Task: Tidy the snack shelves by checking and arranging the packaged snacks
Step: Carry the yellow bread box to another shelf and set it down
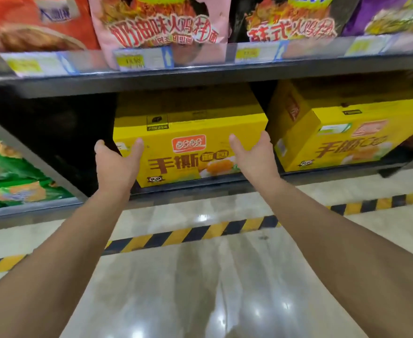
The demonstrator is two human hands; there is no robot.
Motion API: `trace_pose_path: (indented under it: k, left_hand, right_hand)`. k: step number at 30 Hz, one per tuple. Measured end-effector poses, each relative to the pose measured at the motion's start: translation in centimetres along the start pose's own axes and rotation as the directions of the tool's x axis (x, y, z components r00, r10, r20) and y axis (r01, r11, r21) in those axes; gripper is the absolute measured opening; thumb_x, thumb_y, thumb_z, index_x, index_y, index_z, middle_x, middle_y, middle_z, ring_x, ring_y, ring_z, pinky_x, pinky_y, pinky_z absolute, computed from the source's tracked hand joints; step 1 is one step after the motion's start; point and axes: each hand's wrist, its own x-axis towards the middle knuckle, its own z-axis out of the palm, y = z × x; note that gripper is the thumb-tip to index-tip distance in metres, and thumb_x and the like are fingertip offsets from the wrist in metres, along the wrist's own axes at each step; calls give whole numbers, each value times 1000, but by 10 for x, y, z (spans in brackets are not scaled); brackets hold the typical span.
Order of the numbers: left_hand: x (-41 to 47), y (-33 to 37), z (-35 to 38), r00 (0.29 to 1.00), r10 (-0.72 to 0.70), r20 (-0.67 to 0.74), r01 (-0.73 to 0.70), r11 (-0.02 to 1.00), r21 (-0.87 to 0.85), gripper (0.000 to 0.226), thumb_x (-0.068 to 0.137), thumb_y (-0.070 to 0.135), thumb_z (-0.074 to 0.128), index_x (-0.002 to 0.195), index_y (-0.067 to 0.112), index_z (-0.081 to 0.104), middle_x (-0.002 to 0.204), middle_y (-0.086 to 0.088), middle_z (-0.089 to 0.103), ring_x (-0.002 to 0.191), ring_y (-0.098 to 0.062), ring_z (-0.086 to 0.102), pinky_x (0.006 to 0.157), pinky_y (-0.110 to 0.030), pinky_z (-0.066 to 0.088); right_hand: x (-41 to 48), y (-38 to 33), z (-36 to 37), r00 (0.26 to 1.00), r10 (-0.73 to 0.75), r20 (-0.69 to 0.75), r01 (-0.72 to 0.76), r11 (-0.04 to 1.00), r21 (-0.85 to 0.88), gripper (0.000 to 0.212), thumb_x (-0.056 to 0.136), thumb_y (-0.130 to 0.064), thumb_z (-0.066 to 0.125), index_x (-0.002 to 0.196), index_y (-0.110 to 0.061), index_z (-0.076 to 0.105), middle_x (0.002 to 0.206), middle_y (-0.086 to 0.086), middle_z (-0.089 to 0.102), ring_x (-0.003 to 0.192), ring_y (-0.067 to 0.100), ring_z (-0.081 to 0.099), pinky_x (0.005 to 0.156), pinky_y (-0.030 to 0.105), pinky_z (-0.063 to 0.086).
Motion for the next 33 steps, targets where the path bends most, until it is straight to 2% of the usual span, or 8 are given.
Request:
trace_pose_path:
  k: [3, 7, 9, 11, 15, 21, 28, 33]
  left_hand:
    - [24, -6, 20, 999, -24, -21, 21, 987, -156, 97, 93, 60, 69, 165, 15, 22, 160, -9, 46, 145, -30, 45, 115, -43, 40]
    - [46, -12, 35, 1000, -13, 23, 20, 945, -327, 56, 95, 53, 72, 141, 25, 54, 124, 1, 70, 116, -24, 67, 94, -45, 56]
    - [52, -15, 38, 1000, -7, 26, 16, 927, -376, 47, 96, 51, 72, 133, 27, 59, 119, 4, 70, 109, -20, 67, 90, -45, 55]
    - [55, -19, 41, 1000, 8, 16, -1, 916, -401, 45, 97, 49, 71, 134, 26, 58, 119, 5, 67, 107, -19, 63, 84, -38, 49]
    - [58, -25, 46, 999, 39, -14, -41, 893, -447, 44, 99, 46, 69, 135, 24, 60, 122, 2, 68, 108, -18, 64, 68, -25, 45]
    - [57, -27, 45, 999, 46, -28, -54, 871, -489, 36, 100, 41, 69, 130, 21, 65, 115, 3, 70, 89, -3, 64, 64, -21, 45]
    - [30, -40, 32, 999, 24, -33, -39, 844, -535, 26, 97, 39, 75, 119, 27, 69, 101, 10, 72, 89, -5, 69, 62, -27, 50]
    - [-27, -58, 11, 1000, 19, -18, -26, 859, -511, 21, 95, 40, 76, 113, 32, 68, 100, 12, 71, 90, -6, 67, 67, -31, 51]
  right_hand:
    - [30, 3, 7, 994, 66, -85, -59, 995, 86, 97, 98, -61, 61, 165, -10, 14, 169, 10, 28, 153, 33, 32, 117, 41, 35]
    - [60, 7, 10, 985, 145, -90, -125, 972, 201, 101, 96, -65, 59, 168, -17, 7, 173, 7, 19, 155, 34, 28, 120, 47, 33]
    - [73, 7, 14, 983, 172, -66, -147, 947, 286, 100, 94, -67, 62, 167, -22, 11, 171, 7, 25, 153, 36, 33, 120, 50, 38]
    - [82, 7, 17, 981, 181, -73, -147, 930, 336, 99, 88, -69, 68, 163, -22, 23, 161, 9, 41, 144, 37, 45, 114, 57, 46]
    - [90, 9, 25, 976, 181, -118, -131, 930, 343, 79, 89, -55, 77, 146, -16, 39, 133, 5, 56, 114, 28, 58, 103, 53, 55]
    - [86, 12, 26, 971, 184, -149, -113, 913, 392, 61, 94, -43, 77, 138, -17, 45, 117, 1, 60, 103, 23, 58, 99, 50, 57]
    - [59, 33, 22, 967, 159, -198, -60, 900, 431, 62, 90, -41, 81, 135, -14, 48, 102, -7, 58, 107, 26, 61, 101, 55, 56]
    - [8, 53, -1, 963, 135, -234, -27, 910, 413, 62, 89, -42, 82, 132, -13, 48, 120, 5, 63, 111, 30, 63, 100, 53, 56]
